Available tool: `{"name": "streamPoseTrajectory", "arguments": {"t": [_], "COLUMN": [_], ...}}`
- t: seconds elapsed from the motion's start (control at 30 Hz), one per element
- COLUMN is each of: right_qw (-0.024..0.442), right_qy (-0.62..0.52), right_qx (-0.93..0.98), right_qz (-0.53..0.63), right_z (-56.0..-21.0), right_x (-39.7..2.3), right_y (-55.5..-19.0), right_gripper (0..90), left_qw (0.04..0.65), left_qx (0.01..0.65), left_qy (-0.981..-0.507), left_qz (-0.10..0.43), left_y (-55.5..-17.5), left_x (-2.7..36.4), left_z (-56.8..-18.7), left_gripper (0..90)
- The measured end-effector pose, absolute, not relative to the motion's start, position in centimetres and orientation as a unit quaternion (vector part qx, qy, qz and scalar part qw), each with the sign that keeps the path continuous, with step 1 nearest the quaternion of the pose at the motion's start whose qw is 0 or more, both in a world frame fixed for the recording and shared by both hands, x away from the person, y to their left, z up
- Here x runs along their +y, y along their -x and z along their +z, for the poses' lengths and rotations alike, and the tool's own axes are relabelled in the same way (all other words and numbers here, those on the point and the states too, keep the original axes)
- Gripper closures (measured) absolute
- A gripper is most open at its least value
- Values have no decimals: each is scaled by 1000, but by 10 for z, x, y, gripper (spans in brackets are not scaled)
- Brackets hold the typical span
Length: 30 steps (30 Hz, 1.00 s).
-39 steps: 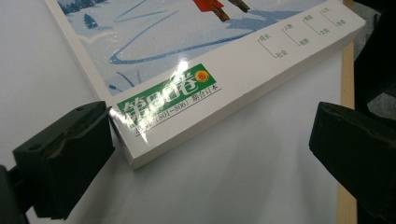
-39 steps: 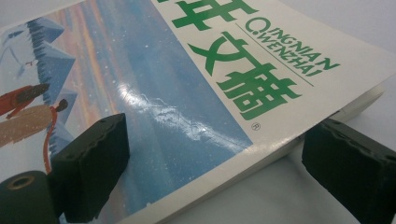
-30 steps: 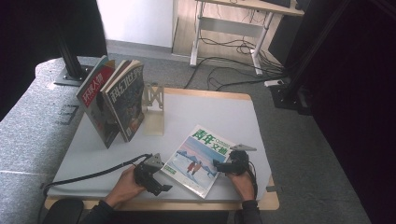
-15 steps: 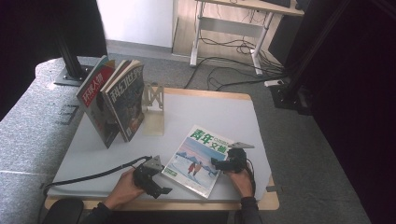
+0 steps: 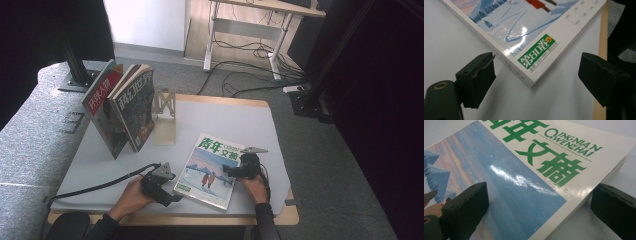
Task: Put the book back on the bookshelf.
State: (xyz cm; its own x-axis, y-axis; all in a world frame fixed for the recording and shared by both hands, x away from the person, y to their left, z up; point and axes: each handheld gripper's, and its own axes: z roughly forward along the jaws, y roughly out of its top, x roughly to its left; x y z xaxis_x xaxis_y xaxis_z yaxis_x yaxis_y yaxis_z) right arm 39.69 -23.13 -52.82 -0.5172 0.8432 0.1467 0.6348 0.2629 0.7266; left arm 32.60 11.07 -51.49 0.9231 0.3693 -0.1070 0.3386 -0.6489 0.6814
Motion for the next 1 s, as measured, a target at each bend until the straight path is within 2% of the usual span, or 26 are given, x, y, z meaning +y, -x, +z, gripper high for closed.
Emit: {"name": "streamPoseTrajectory", "arguments": {"t": [0.23,0.37,0.67,0.8,1.0], "right_qw": [135,133,134,139,147], "right_qy": [-466,-462,-457,-452,-443], "right_qx": [786,787,788,787,793], "right_qz": [384,386,389,396,391], "right_z": [-528,-529,-529,-531,-528], "right_x": [-222,-216,-206,-207,-209], "right_y": [-408,-414,-423,-422,-420], "right_gripper": [11,9,3,0,23], "left_qw": [343,326,360,372,363], "left_qx": [202,206,212,229,258], "left_qy": [-916,-921,-907,-897,-892], "left_qz": [52,56,48,64,76], "left_y": [-331,-335,-338,-342,-352], "left_x": [113,114,128,141,155], "left_z": [-516,-519,-512,-510,-519], "left_gripper": [101,41,38,49,44]}}
